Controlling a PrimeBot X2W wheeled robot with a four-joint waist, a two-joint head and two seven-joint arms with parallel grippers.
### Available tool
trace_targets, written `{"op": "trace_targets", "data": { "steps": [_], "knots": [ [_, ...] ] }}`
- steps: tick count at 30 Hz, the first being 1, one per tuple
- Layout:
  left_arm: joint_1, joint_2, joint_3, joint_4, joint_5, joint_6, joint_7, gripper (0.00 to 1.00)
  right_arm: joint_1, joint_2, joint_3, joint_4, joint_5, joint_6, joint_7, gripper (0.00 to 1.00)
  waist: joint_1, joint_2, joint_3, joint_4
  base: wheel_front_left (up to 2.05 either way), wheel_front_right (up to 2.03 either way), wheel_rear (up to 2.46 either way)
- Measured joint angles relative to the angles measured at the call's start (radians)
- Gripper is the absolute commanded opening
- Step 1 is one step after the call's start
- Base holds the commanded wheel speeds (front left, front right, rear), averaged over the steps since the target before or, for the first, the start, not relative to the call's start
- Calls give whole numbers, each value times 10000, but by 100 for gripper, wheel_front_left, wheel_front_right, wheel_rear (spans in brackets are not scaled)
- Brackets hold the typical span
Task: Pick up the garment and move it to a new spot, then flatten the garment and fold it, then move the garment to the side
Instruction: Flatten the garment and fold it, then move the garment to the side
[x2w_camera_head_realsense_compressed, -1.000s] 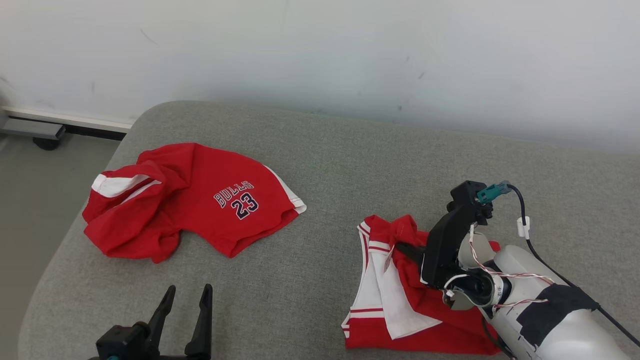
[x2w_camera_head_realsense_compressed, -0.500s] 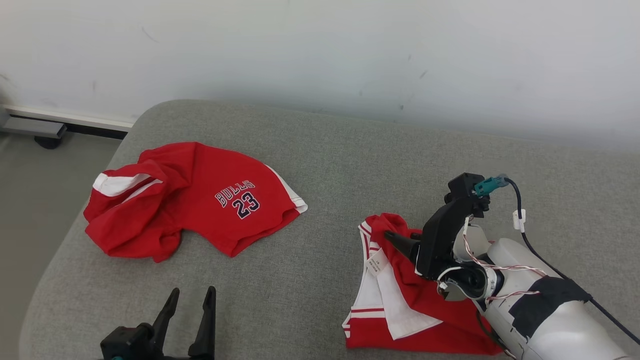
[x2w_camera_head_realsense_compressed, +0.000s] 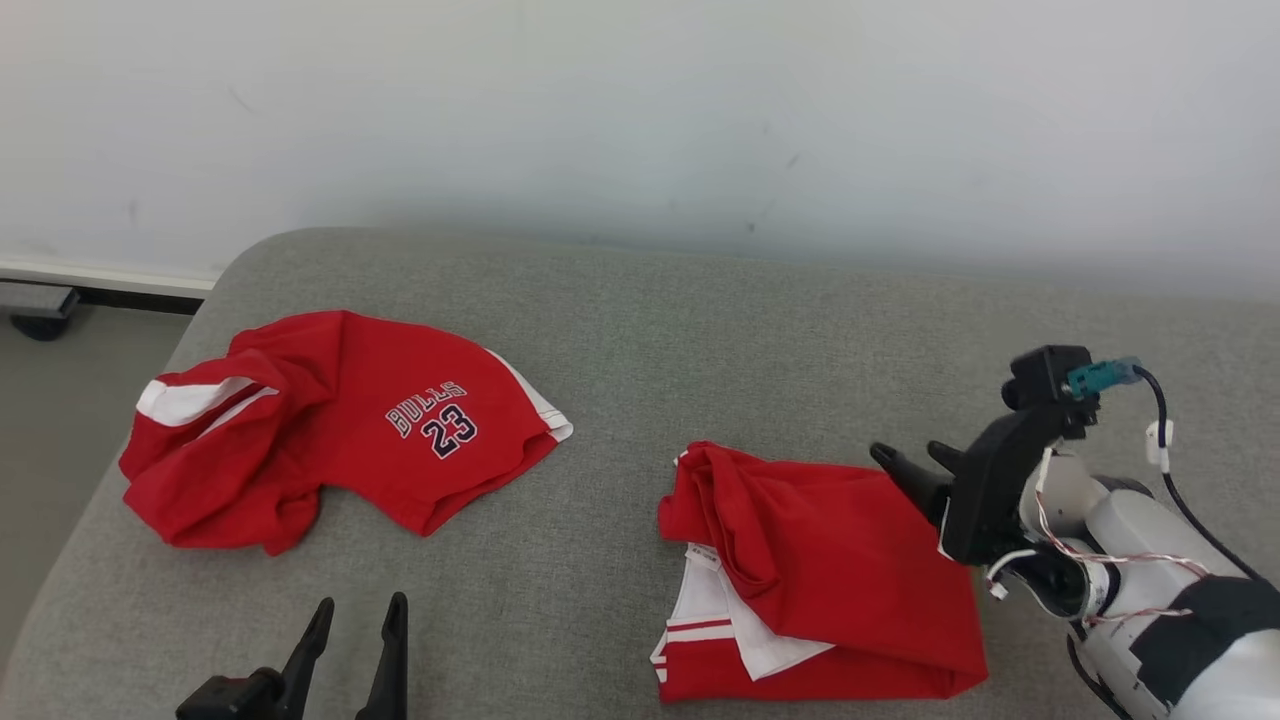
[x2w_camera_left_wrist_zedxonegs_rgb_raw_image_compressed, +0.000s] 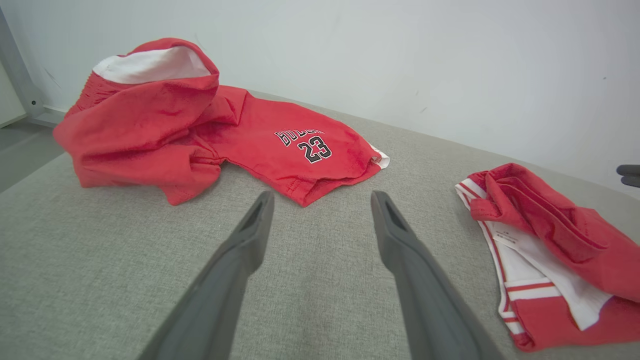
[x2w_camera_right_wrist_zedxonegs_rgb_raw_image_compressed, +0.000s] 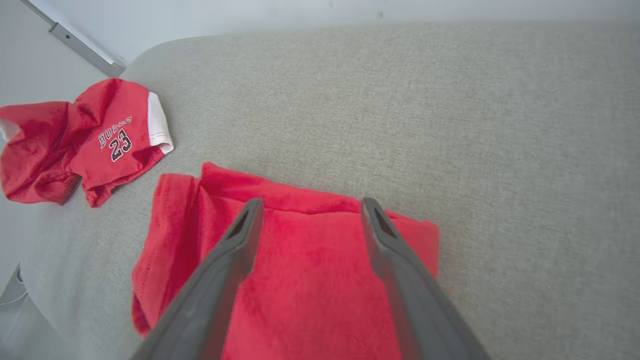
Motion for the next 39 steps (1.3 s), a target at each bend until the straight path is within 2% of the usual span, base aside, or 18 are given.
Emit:
{"op": "trace_targets", "data": {
  "steps": [3, 9, 13, 20, 31, 39],
  "knots": [
    [69, 50, 50, -67, 33, 0, 0, 100, 457, -293, 33, -267, -92, -2, -75, 100, 0, 0, 9, -176, 0, 0, 0],
    [56, 77, 109, -219, 69, -2, 0, 100, 1051, -483, 65, -654, -94, -27, -82, 100, 0, 0, 93, -478, 0, 0, 0],
    [33, 52, 65, -230, 253, -6, 0, 100, 1226, -639, -13, -746, -71, -190, -65, 100, 0, 0, 160, -514, 0, 0, 0],
    [-158, -33, -54, -203, 324, -104, 0, 100, 1252, -667, -58, -552, 84, -399, 305, 100, 0, 0, 159, -392, 0, 0, 0],
    [-215, -105, -19, -115, 324, -182, 0, 100, 1305, -832, 853, -217, -435, -639, 1388, 100, 0, 0, 165, 42, 0, 0, 0],
    [-182, -174, 56, -107, 324, -178, 0, 100, 815, -790, 1018, 184, -506, -890, 2061, 100, 0, -1, 192, 176, 0, 0, 0]
  ]
}}
